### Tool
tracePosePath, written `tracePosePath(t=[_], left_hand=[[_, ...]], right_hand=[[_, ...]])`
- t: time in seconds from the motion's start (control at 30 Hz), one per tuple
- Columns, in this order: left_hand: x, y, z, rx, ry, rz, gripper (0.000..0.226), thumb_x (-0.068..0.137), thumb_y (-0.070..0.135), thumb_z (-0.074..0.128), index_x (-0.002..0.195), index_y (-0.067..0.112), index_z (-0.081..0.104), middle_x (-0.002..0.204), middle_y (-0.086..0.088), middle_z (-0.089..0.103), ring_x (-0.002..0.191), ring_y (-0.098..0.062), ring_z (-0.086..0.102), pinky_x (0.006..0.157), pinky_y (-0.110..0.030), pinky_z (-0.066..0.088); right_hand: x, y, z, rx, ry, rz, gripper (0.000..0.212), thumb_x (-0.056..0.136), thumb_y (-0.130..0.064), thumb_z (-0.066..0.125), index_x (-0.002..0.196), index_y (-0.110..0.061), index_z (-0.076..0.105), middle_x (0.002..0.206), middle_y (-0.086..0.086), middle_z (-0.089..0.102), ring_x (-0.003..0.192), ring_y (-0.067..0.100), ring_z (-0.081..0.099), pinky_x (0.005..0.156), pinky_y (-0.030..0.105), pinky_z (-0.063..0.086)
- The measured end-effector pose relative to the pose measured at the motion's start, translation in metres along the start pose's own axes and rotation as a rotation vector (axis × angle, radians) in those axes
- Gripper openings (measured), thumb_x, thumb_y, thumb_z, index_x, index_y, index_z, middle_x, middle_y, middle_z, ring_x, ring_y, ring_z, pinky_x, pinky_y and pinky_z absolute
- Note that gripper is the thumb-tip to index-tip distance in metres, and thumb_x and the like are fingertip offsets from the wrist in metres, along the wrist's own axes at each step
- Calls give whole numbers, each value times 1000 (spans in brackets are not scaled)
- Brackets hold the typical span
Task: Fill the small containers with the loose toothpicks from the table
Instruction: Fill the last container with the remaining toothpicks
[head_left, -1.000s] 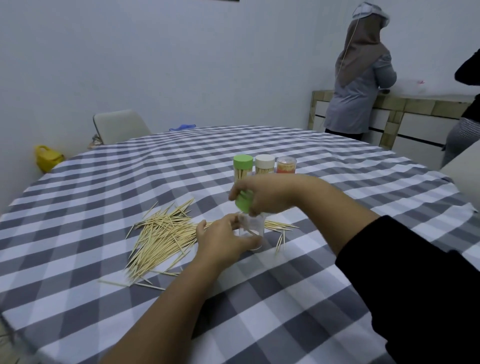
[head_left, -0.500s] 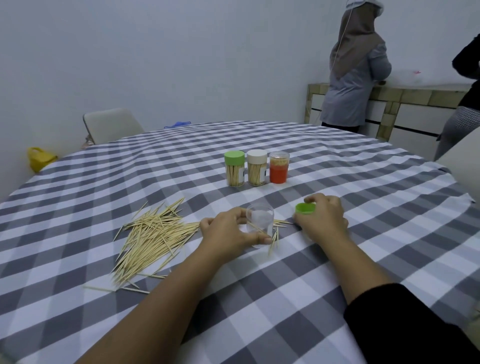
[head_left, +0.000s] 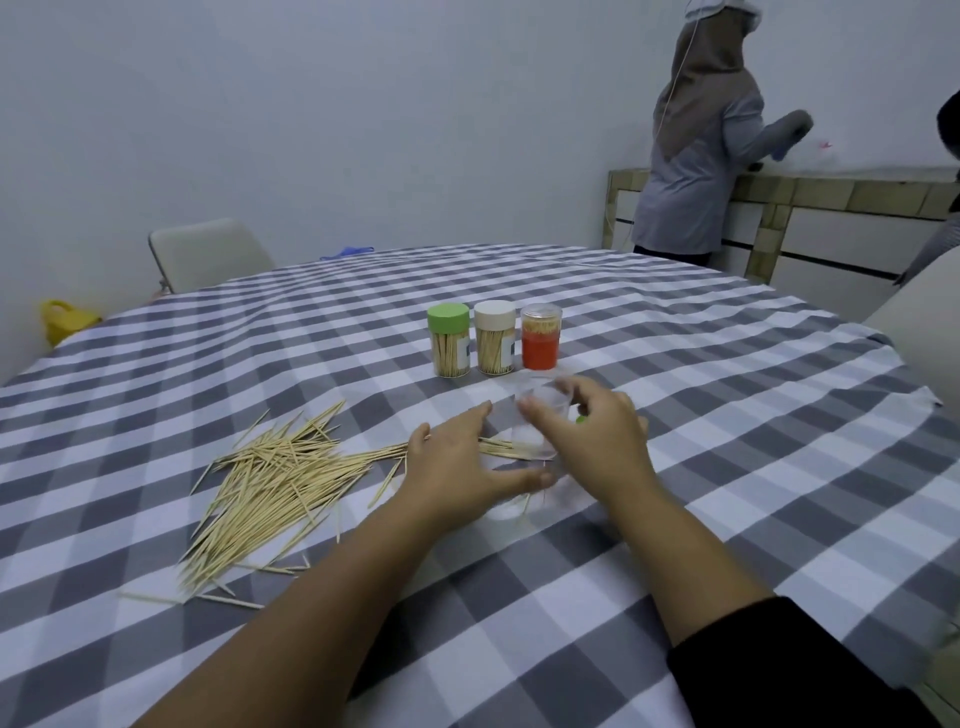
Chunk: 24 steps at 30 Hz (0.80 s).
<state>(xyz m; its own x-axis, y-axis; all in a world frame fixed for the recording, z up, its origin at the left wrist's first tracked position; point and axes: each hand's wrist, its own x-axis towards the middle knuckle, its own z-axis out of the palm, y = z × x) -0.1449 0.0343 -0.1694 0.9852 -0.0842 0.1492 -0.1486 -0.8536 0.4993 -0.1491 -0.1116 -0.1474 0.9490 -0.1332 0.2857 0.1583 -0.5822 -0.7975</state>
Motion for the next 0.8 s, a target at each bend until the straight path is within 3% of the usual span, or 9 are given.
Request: tracePosePath(t=[0.07,0.17,0.23,0.3,0.4,0.57,0.8], left_hand=[[4,9,7,141,-53,21,103,65,83,51,146,24,29,146,5,40,138,-17,31,118,-47,4],[11,17,12,298,-86,108,82,76,78,44,138,24,45,144,5,41,135,-15,31,116,-47,5],[14,16,9,293,-84,160,61,85,68,43,127,27,57,131,6,52,123,-14,42,112,-41,21],[15,12,4,259,-78,192,44,90,54,49,121,27,63,120,6,59,110,-13,49,97,-33,39],[12,7,-8,221,-110,164,31,92,37,56,120,26,65,115,6,61,102,-10,52,90,-27,45],[1,-5,-28,163,-188,56,34,95,24,56,129,26,58,121,4,61,103,-13,55,90,-23,43],[-10,-27,-40,98,-124,-28,35,94,18,57,127,28,61,128,4,60,110,-16,56,90,-20,41]], right_hand=[[3,0,-3,6,79,52,57,83,-55,60,129,-23,53,122,0,53,118,19,40,102,45,36],[3,2,-3,-9,82,79,55,84,-54,59,128,-21,53,124,1,52,118,20,38,100,40,33],[3,3,-1,-25,79,61,55,84,-54,59,128,-22,53,124,0,53,118,19,38,99,39,33],[4,4,1,-35,85,49,57,84,-56,58,130,-22,52,126,-1,53,118,19,38,99,40,34],[2,2,3,-30,71,30,60,83,-57,59,131,-22,51,128,0,52,120,19,38,101,43,36],[-1,-1,9,-57,-18,-13,59,82,-56,60,131,-23,51,131,-1,50,122,20,38,104,46,35],[2,4,17,-40,-39,-23,63,77,-61,62,129,-25,54,129,-2,56,118,18,47,98,45,44]])
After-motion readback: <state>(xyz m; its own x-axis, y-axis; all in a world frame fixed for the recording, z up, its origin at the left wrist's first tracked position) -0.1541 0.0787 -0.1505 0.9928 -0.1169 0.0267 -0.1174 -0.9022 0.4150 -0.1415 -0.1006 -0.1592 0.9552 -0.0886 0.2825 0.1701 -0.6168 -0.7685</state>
